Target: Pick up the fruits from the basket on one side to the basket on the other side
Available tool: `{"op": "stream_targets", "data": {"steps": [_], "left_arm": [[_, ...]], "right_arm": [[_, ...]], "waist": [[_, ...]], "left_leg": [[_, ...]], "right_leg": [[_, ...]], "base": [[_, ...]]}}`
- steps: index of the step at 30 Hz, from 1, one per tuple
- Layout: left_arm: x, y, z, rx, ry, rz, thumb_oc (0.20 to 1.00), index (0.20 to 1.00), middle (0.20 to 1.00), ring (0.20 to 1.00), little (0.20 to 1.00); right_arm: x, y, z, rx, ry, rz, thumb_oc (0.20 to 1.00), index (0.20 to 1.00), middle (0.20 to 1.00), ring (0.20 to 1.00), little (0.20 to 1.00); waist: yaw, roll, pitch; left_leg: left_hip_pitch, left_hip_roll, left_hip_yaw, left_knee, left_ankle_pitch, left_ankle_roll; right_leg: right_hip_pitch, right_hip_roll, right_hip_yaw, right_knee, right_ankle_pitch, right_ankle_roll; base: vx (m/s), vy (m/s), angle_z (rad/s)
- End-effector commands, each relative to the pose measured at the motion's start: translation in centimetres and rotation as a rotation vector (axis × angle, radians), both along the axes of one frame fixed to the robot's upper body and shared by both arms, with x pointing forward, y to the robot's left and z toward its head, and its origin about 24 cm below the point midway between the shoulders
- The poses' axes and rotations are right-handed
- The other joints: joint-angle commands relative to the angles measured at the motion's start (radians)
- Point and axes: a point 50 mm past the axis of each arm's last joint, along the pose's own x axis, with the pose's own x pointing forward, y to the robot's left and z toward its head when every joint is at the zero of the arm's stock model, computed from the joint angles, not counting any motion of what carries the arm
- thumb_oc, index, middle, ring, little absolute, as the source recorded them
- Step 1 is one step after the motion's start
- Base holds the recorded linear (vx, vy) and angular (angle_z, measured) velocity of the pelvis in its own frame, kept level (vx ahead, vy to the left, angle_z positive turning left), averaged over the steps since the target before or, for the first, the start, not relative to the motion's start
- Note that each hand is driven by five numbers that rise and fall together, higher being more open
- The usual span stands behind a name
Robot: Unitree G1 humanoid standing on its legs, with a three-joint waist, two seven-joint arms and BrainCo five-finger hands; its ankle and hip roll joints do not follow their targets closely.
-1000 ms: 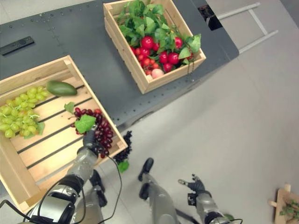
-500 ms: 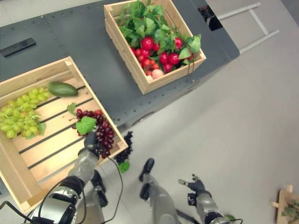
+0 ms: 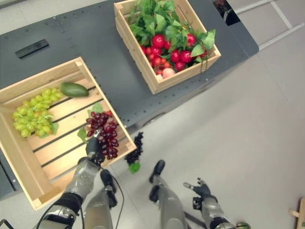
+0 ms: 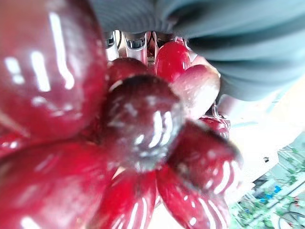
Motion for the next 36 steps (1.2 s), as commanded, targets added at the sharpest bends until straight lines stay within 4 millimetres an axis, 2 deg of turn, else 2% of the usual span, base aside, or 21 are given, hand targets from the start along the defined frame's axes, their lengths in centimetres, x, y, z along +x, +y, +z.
{"op": "stream_targets", "data": {"steps": [1,11,23,26,28,32,34,36], "left_arm": [[0.5,-2.2,3.0,-0.072,-0.190,-0.102,0.200,0.200,0.200,0.200,0.200],[-0.2,-3.3,5.0,-0.158,-0.316,-0.190,0.200,0.200,0.200,0.200,0.200],[-1.1,-4.9,7.7,-0.201,-0.455,-0.315,0.200,0.200,0.200,0.200,0.200],[-1.5,-5.3,8.2,-0.212,-0.486,-0.356,0.200,0.200,0.200,0.200,0.200],[-2.0,-5.4,8.4,-0.220,-0.506,-0.404,0.200,0.200,0.200,0.200,0.200],[-2.6,-5.3,8.3,-0.212,-0.510,-0.428,0.200,0.200,0.200,0.200,0.200],[-3.0,-5.3,8.5,-0.211,-0.525,-0.450,0.200,0.200,0.200,0.200,0.200],[-3.3,-5.4,8.5,-0.213,-0.528,-0.459,0.200,0.200,0.200,0.200,0.200]], "right_arm": [[0.0,-1.5,0.5,-0.014,-0.038,-0.039,1.000,1.000,1.000,1.000,1.000],[0.1,-1.4,0.6,0.014,-0.058,-0.019,1.000,1.000,1.000,1.000,1.000],[0.4,-1.9,1.0,0.041,-0.082,-0.005,1.000,1.000,1.000,1.000,1.000],[0.8,-1.4,1.2,0.096,-0.096,0.052,1.000,1.000,1.000,1.000,1.000],[1.9,-0.8,2.0,0.210,-0.161,0.076,1.000,1.000,1.000,1.000,1.000],[3.3,-0.8,3.3,0.256,-0.232,0.100,1.000,1.000,1.000,1.000,1.000],[5.3,-0.3,5.1,0.326,-0.333,0.109,1.000,1.000,1.000,1.000,1.000],[6.0,-0.2,5.8,0.332,-0.365,0.126,1.000,1.000,1.000,1.000,1.000]], "waist": [[0.020,0.007,-0.007],[0.032,0.029,-0.012],[0.045,0.088,-0.050],[0.051,0.104,-0.067],[0.061,0.119,-0.087],[0.070,0.131,-0.108],[0.080,0.144,-0.130],[0.085,0.149,-0.142]], "left_leg": [[0.016,-0.009,-0.051,-0.027,-0.008,-0.025],[0.038,-0.017,-0.053,-0.031,-0.010,-0.023],[0.113,-0.037,-0.058,-0.063,-0.002,-0.025],[0.142,-0.045,-0.061,-0.085,0.010,-0.028],[0.169,-0.055,-0.065,-0.109,0.023,-0.031],[0.196,-0.066,-0.068,-0.136,0.037,-0.033],[0.218,-0.076,-0.075,-0.158,0.048,-0.032],[0.228,-0.082,-0.077,-0.168,0.050,-0.031]], "right_leg": [[0.028,-0.045,-0.057,0.084,-0.065,0.125],[0.045,-0.054,-0.060,0.095,-0.073,0.126],[0.119,-0.070,-0.066,0.104,-0.089,0.129],[0.155,-0.073,-0.074,0.090,-0.088,0.132],[0.186,-0.076,-0.083,0.075,-0.087,0.135],[0.220,-0.075,-0.099,0.054,-0.085,0.137],[0.250,-0.077,-0.113,0.032,-0.080,0.142],[0.262,-0.080,-0.121,0.028,-0.077,0.144]], "base": [[0.00,0.001,0.05],[0.00,0.000,0.00],[0.02,0.009,0.06],[0.03,0.004,0.06],[0.04,0.002,0.09],[0.03,0.008,0.09],[0.03,0.023,0.06],[0.03,0.022,0.05]]}}
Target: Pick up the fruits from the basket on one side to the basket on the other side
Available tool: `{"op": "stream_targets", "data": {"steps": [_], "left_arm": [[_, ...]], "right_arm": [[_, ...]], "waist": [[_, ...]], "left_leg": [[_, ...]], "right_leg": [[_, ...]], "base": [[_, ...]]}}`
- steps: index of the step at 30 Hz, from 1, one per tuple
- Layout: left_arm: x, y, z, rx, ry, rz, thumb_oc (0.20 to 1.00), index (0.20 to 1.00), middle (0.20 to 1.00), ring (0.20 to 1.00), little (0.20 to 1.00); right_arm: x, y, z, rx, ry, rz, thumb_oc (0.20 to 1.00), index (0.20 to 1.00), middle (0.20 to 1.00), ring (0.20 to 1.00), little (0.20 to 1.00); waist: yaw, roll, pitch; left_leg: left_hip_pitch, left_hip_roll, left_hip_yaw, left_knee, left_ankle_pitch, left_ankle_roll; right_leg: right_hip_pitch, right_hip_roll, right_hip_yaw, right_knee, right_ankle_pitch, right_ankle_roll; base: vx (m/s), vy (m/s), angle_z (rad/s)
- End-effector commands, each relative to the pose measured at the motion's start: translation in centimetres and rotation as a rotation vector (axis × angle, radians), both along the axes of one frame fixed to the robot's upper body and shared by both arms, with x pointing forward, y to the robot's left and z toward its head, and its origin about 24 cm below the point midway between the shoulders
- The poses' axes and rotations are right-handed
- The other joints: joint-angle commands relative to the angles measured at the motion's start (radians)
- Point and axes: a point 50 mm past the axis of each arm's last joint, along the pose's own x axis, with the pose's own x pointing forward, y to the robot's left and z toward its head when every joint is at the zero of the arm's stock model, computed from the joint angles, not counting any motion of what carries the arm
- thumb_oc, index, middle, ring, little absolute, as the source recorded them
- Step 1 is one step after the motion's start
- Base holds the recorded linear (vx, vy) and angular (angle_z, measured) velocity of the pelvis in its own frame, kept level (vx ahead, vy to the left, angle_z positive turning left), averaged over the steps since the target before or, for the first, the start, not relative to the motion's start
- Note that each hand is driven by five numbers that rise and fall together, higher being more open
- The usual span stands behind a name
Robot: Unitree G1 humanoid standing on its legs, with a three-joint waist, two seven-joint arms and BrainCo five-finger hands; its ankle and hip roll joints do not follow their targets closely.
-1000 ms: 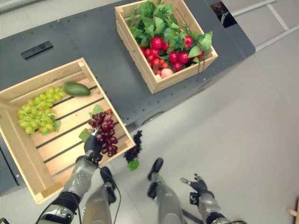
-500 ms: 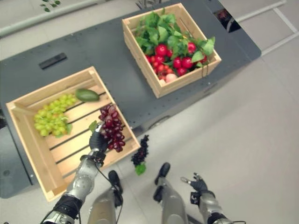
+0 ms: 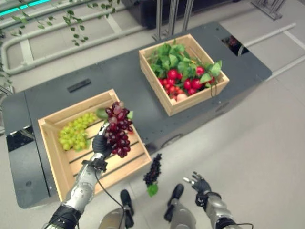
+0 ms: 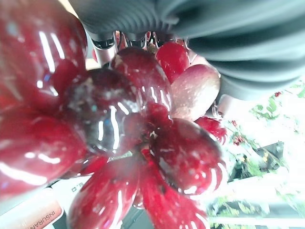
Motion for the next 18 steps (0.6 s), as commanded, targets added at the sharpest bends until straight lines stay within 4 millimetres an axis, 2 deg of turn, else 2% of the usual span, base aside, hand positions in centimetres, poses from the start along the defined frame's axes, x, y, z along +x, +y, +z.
{"op": "stream_targets", "data": {"steps": [1,7,11,14,15,16,17,18], "left_arm": [[-0.4,-1.3,3.9,-0.033,-0.216,-0.108,0.200,0.200,0.200,0.200,0.200],[-1.5,-1.7,3.7,-0.003,-0.214,-0.175,0.200,0.200,0.200,0.200,0.200],[-2.2,-1.7,3.7,0.024,-0.224,-0.241,0.200,0.200,0.200,0.200,0.200],[-2.6,-1.6,3.6,0.035,-0.228,-0.261,0.200,0.200,0.200,0.200,0.200],[-2.6,-1.6,3.6,0.035,-0.227,-0.261,0.200,0.200,0.200,0.200,0.200],[-2.7,-1.6,3.5,0.047,-0.226,-0.273,0.200,0.200,0.200,0.200,0.200],[-2.8,-1.5,3.5,0.046,-0.225,-0.273,0.200,0.200,0.200,0.200,0.200],[-3.0,-1.5,3.3,0.052,-0.219,-0.282,0.200,0.200,0.200,0.200,0.200]], "right_arm": [[3.7,0.2,3.2,0.048,-0.162,0.026,1.000,1.000,1.000,1.000,1.000],[4.6,1.3,4.5,0.139,-0.221,0.065,1.000,1.000,1.000,1.000,1.000],[4.9,3.1,5.8,0.308,-0.281,0.138,1.000,1.000,1.000,1.000,1.000],[5.2,4.8,7.5,0.458,-0.357,0.201,1.000,1.000,1.000,1.000,1.000],[5.1,4.8,7.5,0.459,-0.356,0.200,1.000,1.000,1.000,1.000,1.000],[5.1,6.4,8.8,0.552,-0.403,0.283,1.000,1.000,1.000,1.000,1.000],[5.0,6.4,8.8,0.553,-0.401,0.283,1.000,1.000,1.000,1.000,1.000],[4.8,7.9,10.1,0.632,-0.438,0.356,1.000,1.000,1.000,1.000,1.000]], "waist": [[0.038,-0.020,-0.031],[0.049,-0.013,-0.064],[0.055,-0.011,-0.079],[0.057,-0.011,-0.089],[0.056,-0.011,-0.090],[0.058,-0.012,-0.096],[0.057,-0.012,-0.096],[0.060,-0.014,-0.102]], "left_leg": [[-0.006,-0.021,-0.043,-0.004,-0.001,-0.035],[0.015,-0.034,-0.052,-0.010,-0.007,-0.028],[0.026,-0.040,-0.056,-0.013,-0.009,-0.026],[0.033,-0.043,-0.059,-0.016,-0.010,-0.025],[0.033,-0.043,-0.059,-0.016,-0.009,-0.025],[0.036,-0.045,-0.059,-0.016,-0.010,-0.024],[0.036,-0.046,-0.059,-0.016,-0.010,-0.024],[0.040,-0.046,-0.059,-0.016,-0.010,-0.024]], "right_leg": [[0.046,-0.052,-0.065,0.062,-0.058,0.103],[0.077,-0.062,-0.081,0.058,-0.052,0.111],[0.089,-0.067,-0.093,0.064,-0.054,0.114],[0.101,-0.069,-0.100,0.066,-0.056,0.115],[0.101,-0.069,-0.100,0.065,-0.056,0.115],[0.108,-0.070,-0.103,0.064,-0.057,0.115],[0.108,-0.071,-0.103,0.064,-0.057,0.115],[0.114,-0.071,-0.106,0.065,-0.057,0.115]], "base": [[0.04,0.025,0.16],[0.03,0.017,0.11],[0.03,0.015,0.13],[0.03,0.016,0.04],[0.03,0.008,0.03],[0.01,0.007,0.04],[0.03,0.009,0.08],[0.02,0.006,0.09]]}}
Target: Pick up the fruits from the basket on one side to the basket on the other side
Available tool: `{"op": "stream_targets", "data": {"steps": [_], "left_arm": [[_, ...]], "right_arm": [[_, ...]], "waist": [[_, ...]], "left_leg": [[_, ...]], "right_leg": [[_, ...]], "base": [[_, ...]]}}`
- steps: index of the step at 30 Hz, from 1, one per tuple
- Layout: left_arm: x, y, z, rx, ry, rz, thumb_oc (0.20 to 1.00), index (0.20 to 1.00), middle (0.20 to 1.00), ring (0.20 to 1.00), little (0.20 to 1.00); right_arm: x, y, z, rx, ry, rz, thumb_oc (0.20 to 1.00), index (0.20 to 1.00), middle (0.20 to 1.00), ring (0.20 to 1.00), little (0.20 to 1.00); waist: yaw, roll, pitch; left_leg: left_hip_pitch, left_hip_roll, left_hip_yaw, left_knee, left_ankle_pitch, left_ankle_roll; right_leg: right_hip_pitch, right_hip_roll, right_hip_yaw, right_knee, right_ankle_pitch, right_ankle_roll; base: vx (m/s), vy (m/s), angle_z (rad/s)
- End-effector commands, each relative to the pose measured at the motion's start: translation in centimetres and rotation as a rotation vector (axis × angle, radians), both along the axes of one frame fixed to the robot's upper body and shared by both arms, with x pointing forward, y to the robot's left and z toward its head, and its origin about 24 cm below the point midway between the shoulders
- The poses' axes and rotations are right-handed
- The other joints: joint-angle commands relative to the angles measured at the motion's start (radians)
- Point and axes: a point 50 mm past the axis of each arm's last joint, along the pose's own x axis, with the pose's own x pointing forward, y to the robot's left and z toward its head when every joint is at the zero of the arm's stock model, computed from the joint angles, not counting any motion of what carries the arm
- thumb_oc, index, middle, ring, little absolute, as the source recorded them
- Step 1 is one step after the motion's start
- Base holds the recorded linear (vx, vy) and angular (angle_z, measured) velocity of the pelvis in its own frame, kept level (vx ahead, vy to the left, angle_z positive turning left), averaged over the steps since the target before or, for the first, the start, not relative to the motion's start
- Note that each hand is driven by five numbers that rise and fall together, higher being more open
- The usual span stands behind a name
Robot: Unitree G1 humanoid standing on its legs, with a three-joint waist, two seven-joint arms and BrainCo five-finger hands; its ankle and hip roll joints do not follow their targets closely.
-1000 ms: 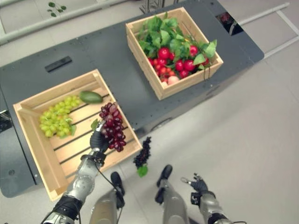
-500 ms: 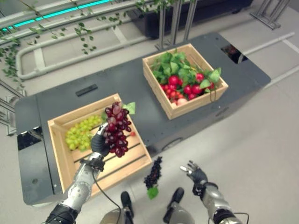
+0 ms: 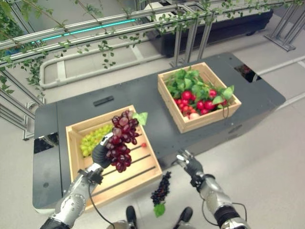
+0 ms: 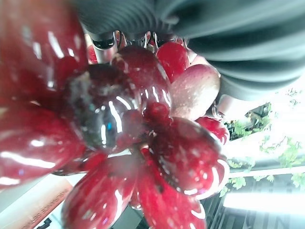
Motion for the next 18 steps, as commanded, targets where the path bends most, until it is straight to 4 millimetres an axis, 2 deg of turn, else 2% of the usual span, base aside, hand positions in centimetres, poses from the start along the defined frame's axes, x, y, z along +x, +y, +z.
{"op": "stream_targets", "data": {"steps": [1,6,7,8,9,10,18], "left_arm": [[-0.5,-1.7,3.1,-0.035,-0.181,-0.119,0.200,0.200,0.200,0.200,0.200],[-0.7,-2.0,2.5,-0.016,-0.156,-0.123,0.200,0.200,0.200,0.200,0.200],[-0.7,-2.0,2.5,-0.015,-0.156,-0.122,0.200,0.200,0.200,0.200,0.200],[-0.7,-2.0,2.4,-0.009,-0.152,-0.123,0.200,0.200,0.200,0.200,0.200],[-0.7,-2.0,2.4,-0.009,-0.152,-0.123,0.200,0.200,0.200,0.200,0.200],[-0.7,-2.0,2.3,-0.006,-0.148,-0.118,0.200,0.200,0.200,0.200,0.200],[-1.2,-1.9,2.0,-0.004,-0.141,-0.120,0.200,0.200,0.200,0.200,0.200]], "right_arm": [[0.5,2.7,3.4,0.207,-0.124,0.134,1.000,1.000,1.000,1.000,1.000],[0.2,6.0,4.4,0.324,-0.136,0.212,1.000,1.000,1.000,1.000,1.000],[0.2,6.0,4.4,0.325,-0.136,0.212,1.000,1.000,1.000,1.000,1.000],[-0.1,7.5,5.1,0.358,-0.153,0.261,1.000,1.000,1.000,1.000,1.000],[-0.1,7.5,5.1,0.358,-0.153,0.261,1.000,1.000,1.000,1.000,1.000],[-0.5,8.8,5.6,0.399,-0.154,0.307,1.000,1.000,1.000,1.000,1.000],[-1.6,11.0,7.8,0.460,-0.226,0.451,1.000,1.000,1.000,1.000,1.000]], "waist": [[0.026,-0.026,-0.025],[0.034,-0.024,-0.038],[0.033,-0.025,-0.037],[0.035,-0.023,-0.040],[0.035,-0.023,-0.040],[0.039,-0.022,-0.043],[0.039,-0.019,-0.052]], "left_leg": [[-0.012,-0.022,-0.014,0.023,-0.019,-0.031],[-0.007,-0.024,-0.014,0.019,-0.019,-0.029],[-0.006,-0.024,-0.014,0.018,-0.019,-0.029],[-0.004,-0.023,-0.014,0.015,-0.015,-0.029],[-0.004,-0.023,-0.014,0.015,-0.015,-0.029],[-0.002,-0.022,-0.013,0.011,-0.012,-0.030],[0.009,-0.023,-0.010,0.002,-0.009,-0.029]], "right_leg": [[0.033,-0.053,-0.048,0.078,-0.049,0.089],[0.042,-0.050,-0.050,0.075,-0.052,0.085],[0.043,-0.050,-0.050,0.074,-0.052,0.085],[0.044,-0.048,-0.049,0.072,-0.052,0.085],[0.044,-0.048,-0.049,0.072,-0.052,0.085],[0.045,-0.046,-0.048,0.070,-0.051,0.083],[0.052,-0.042,-0.050,0.065,-0.052,0.081]], "base": [[0.02,0.008,0.07],[0.00,0.006,0.02],[0.00,0.000,0.00],[0.00,0.000,0.00],[0.00,0.000,0.00],[0.00,0.000,0.00],[0.00,0.000,0.00]]}}
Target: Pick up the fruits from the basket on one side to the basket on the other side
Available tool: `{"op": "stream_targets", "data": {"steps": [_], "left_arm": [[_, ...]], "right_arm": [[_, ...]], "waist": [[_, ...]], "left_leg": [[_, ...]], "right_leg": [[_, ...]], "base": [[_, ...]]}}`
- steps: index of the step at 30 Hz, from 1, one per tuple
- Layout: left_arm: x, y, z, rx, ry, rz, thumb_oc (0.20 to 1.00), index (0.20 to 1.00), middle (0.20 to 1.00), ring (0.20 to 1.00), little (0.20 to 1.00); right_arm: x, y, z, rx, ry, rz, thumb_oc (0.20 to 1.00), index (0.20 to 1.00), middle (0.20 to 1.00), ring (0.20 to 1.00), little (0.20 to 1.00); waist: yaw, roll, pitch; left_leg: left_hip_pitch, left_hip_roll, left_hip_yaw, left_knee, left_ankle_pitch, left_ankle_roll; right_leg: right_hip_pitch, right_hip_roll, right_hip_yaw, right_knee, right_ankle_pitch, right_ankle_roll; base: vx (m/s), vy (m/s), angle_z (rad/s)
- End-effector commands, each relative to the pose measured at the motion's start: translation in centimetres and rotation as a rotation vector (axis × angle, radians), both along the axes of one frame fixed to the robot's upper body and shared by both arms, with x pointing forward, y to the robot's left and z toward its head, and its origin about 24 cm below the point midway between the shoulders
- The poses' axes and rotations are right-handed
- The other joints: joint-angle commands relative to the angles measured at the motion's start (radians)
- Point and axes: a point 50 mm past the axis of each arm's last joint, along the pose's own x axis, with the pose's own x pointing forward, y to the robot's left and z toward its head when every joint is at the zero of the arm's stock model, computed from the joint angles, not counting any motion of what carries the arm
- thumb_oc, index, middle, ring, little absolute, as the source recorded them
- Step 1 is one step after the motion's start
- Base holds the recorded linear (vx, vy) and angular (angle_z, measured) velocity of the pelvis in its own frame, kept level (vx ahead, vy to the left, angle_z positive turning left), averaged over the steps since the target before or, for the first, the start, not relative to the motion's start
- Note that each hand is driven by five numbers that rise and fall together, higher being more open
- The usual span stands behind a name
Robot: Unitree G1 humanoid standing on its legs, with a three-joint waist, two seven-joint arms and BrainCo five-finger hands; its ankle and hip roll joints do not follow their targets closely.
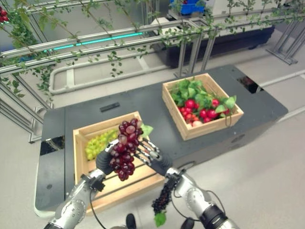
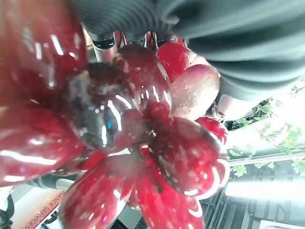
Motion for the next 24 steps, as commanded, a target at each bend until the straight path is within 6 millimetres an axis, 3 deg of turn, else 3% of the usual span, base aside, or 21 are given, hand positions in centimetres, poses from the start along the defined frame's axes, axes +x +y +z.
{"op": "stream_targets", "data": {"steps": [1,15,20,24], "left_arm": [[0.1,-1.2,3.3,-0.028,-0.187,-0.077,0.200,0.200,0.200,0.200,0.200],[-0.4,-1.3,3.6,0.001,-0.210,-0.127,0.200,0.200,0.200,0.200,0.200],[-0.5,-1.2,3.8,0.012,-0.220,-0.137,0.200,0.200,0.200,0.200,0.200],[-0.4,-1.6,4.5,0.001,-0.246,-0.161,0.200,0.200,0.200,0.200,0.200]], "right_arm": [[0.3,2.4,4.5,0.162,-0.168,0.109,1.000,1.000,1.000,1.000,1.000],[0.2,2.9,4.5,0.109,-0.195,0.156,1.000,1.000,1.000,1.000,1.000],[0.3,2.7,3.7,0.064,-0.174,0.149,1.000,1.000,1.000,1.000,1.000],[0.3,2.1,1.1,-0.026,-0.087,0.120,1.000,1.000,1.000,1.000,1.000]], "waist": [[0.016,-0.018,-0.009],[0.006,-0.014,-0.013],[0.004,-0.013,-0.012],[0.003,-0.013,-0.013]], "left_leg": [[-0.006,-0.013,-0.006,0.009,-0.008,-0.030],[-0.001,-0.011,0.001,0.004,-0.008,-0.029],[0.000,-0.009,0.001,0.003,-0.007,-0.029],[0.001,-0.007,-0.001,0.003,-0.007,-0.030]], "right_leg": [[0.039,-0.037,-0.046,0.063,-0.047,0.077],[0.039,-0.038,-0.038,0.064,-0.047,0.076],[0.038,-0.038,-0.036,0.068,-0.049,0.076],[0.040,-0.037,-0.038,0.065,-0.049,0.076]], "base": [[0.00,0.000,0.00],[0.00,0.002,-0.02],[0.00,0.000,0.00],[0.00,0.000,0.00]]}}
